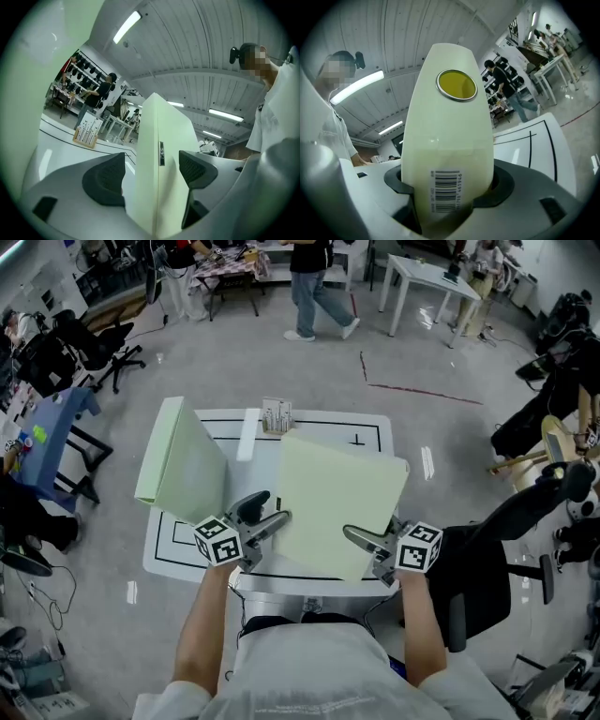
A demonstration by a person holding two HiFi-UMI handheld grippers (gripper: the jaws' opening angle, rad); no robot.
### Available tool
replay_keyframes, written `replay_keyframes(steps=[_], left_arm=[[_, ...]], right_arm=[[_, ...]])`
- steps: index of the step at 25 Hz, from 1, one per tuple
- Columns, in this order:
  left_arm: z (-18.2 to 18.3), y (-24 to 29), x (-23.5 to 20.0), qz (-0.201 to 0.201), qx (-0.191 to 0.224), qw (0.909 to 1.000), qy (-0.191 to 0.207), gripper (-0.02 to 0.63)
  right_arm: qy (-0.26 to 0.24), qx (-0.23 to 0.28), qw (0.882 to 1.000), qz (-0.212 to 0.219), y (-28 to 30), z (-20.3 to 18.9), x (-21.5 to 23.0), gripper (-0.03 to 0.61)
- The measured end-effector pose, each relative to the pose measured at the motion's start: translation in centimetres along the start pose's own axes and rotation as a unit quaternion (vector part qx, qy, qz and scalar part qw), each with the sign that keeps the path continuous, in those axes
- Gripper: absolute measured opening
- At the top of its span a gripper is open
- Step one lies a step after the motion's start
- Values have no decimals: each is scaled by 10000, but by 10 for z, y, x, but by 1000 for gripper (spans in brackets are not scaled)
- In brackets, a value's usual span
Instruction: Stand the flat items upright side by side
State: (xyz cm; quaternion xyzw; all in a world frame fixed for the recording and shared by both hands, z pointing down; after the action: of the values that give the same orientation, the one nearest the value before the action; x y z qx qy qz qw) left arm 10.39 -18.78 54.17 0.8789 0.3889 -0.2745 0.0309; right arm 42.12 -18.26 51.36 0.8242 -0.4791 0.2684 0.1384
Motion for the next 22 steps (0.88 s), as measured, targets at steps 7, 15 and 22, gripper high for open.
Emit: replay_keyframes(steps=[7,15,22], left_arm=[[37,21,32,447,91,9920,1177,368],[112,21,68,871,384,9795,1778,328],[146,-1,90,1312,378,9651,2236,299]], right_arm=[[-1044,426,9904,-803,-10,46,-25,344],[-1918,485,9712,-1331,6,76,-46,339],[-2513,434,9558,-1460,36,96,-61,339]])
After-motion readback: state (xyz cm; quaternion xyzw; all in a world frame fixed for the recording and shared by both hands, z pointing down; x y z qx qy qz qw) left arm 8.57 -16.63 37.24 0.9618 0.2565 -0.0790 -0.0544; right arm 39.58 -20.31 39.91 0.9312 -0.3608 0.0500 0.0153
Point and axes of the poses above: the fingertips, and each gripper's own axes: y forward along the fingers, x to its right, z out of its top, the point moved 9 cm from there along -y, backward along the fingers, and after that the axes turned 13 degrees about x, right-handed, at the moved point
